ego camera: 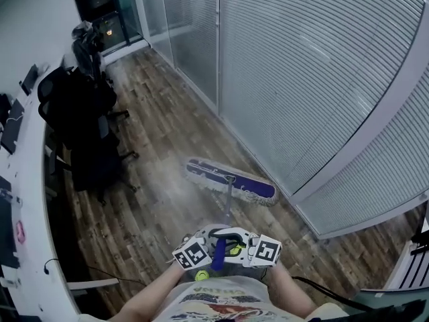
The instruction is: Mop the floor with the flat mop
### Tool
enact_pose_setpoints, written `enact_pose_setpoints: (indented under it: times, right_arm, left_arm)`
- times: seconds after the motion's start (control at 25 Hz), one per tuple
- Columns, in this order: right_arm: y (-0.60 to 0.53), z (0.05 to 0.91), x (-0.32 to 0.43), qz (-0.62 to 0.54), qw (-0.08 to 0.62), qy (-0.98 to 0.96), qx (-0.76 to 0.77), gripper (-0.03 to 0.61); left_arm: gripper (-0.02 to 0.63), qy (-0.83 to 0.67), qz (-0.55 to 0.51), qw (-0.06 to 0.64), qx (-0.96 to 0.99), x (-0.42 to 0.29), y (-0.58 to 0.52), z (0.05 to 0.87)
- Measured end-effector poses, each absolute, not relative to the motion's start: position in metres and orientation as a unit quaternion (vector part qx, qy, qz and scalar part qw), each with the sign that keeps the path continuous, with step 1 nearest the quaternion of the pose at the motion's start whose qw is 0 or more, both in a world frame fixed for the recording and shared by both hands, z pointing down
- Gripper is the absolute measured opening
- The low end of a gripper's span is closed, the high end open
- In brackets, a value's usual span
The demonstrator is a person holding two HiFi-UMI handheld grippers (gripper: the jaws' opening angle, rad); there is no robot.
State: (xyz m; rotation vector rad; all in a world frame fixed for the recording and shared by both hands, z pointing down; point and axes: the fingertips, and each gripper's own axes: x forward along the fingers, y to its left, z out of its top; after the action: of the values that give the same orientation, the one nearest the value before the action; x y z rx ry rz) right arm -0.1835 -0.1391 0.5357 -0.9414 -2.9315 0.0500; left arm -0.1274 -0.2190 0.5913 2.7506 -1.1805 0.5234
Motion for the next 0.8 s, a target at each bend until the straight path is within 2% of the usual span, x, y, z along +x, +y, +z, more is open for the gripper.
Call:
enact_pose_setpoints:
  times: [0.36, 0.8]
  right_arm:
    - [-0.233, 0.511, -0.187, 0.016, 0.023, -0.933, -0.360, 0.245]
    - [-0.189, 0.509, -0.203, 0.052, 0.047, -0.920, -0.386, 0.242]
  left_arm:
    - [0.189, -0.432, 0.165, 0.065, 0.884, -0.140, -0.317, 0.568]
    - [0.188, -0.448, 0.184, 0.088, 0.871, -0.159, -0.277, 0.572]
